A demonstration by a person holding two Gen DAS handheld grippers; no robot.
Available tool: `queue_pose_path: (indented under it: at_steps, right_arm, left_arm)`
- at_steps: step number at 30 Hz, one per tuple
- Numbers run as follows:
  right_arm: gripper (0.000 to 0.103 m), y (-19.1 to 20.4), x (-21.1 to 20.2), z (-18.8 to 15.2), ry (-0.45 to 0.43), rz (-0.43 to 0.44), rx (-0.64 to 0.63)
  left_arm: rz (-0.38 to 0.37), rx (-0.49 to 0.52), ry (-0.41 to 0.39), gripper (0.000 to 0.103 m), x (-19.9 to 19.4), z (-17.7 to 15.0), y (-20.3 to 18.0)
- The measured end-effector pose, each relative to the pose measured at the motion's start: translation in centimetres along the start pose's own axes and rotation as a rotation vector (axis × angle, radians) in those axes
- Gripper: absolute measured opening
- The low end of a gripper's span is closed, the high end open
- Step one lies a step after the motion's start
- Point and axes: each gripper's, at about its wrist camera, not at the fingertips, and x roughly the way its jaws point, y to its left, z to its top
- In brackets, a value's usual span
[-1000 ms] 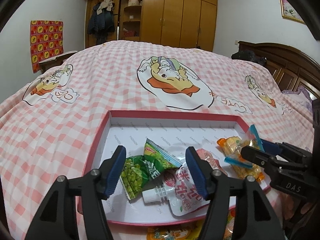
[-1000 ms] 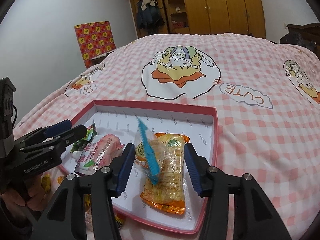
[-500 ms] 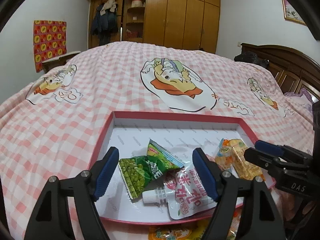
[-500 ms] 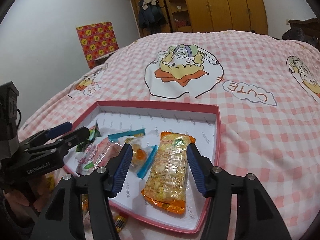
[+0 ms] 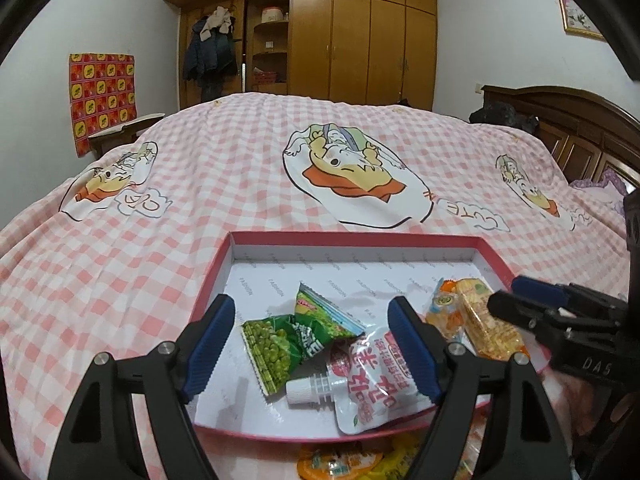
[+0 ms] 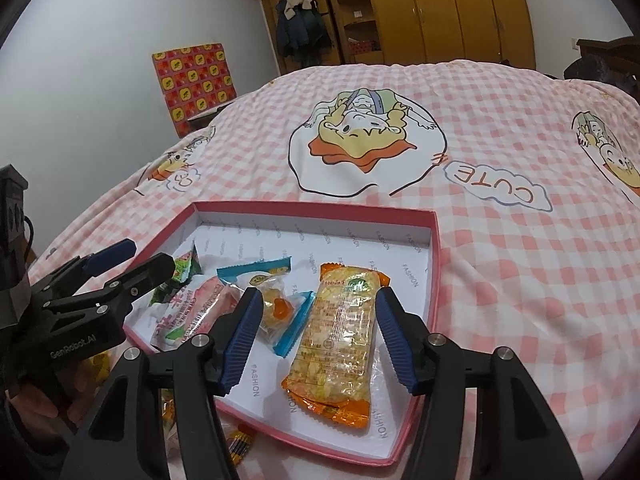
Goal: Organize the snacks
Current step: 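Withdraw both open tools from the box back to the snack pile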
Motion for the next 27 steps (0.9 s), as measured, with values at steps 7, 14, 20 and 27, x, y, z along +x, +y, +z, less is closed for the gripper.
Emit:
queue_pose_path:
  at_steps: [7, 14, 20, 27]
  right_arm:
    - [0.069, 0.8, -4.6, 1.3, -0.123, -0.058, -0.139]
    - [0.069, 1.5, -6.3, 0.7, -0.098, 0.002, -0.045]
    - [0.069, 4.8, -11.3, -1.9, -0.106, 0.023, -0.049]
    - [0.069, 6.6, -17.5, -7.7, -0.116, -0.068, 0.088]
  left_arm:
    - [-0.038, 0.031, -0.037, 0.083, -4.3, 0.9, -2.1]
    - [-0.046, 0.06, 0.031, 0.084, -7.5, -1.3, -3.1]
    - [-0.103, -0.022, 0.079, 0.084, -10.7, -4.3, -2.1]
    - [-0.134, -0.026, 0.097, 0.083, -13.9, -6.6, -2.9]
